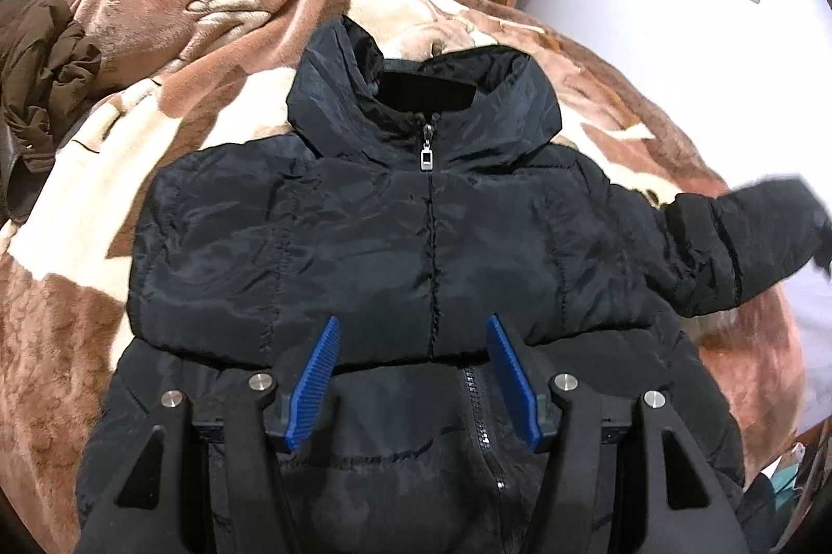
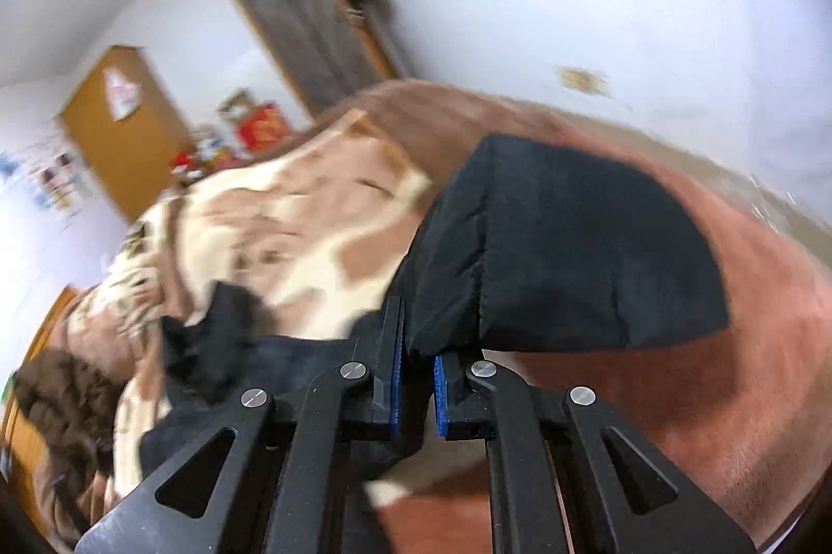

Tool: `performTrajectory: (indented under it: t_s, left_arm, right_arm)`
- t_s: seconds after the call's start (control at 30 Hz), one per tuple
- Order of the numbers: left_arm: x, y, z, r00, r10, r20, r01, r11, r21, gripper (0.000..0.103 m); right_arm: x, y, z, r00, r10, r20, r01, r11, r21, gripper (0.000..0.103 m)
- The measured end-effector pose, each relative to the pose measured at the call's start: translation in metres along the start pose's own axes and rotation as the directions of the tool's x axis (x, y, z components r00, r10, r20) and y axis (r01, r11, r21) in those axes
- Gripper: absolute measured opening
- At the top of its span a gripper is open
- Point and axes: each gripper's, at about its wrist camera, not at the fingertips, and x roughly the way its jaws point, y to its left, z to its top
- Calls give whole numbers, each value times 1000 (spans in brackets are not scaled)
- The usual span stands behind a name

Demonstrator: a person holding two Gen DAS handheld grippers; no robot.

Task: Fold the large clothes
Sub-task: 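Lift the sleeve with the right tool, fold it across the front, release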

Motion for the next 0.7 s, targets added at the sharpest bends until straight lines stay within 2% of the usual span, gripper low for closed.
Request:
performTrajectory:
  t_s: [0.17,0.37,0.53,0.7]
  left_arm:
    - [-18,9,-4,1000,-5,23,6,1000,-19,61]
    - [-35,33,-14,999,0,37,2,998,-66,61]
    - [-38,58,-24,1000,14,27,-11,992,-126,61]
    - [-37,82,-34,999,27,18,-23,983,-183,61]
  right_arm:
    - [-5,75,-4,989,140,-39,-144,984,-101,9]
    - [41,154,-46,960,219,-173,-251,949,-192,9]
    - [85,187,-98,928,200,-315,-281,930,-238,10]
    - [135,214,-150,880,153,-450,-296,917,-268,12]
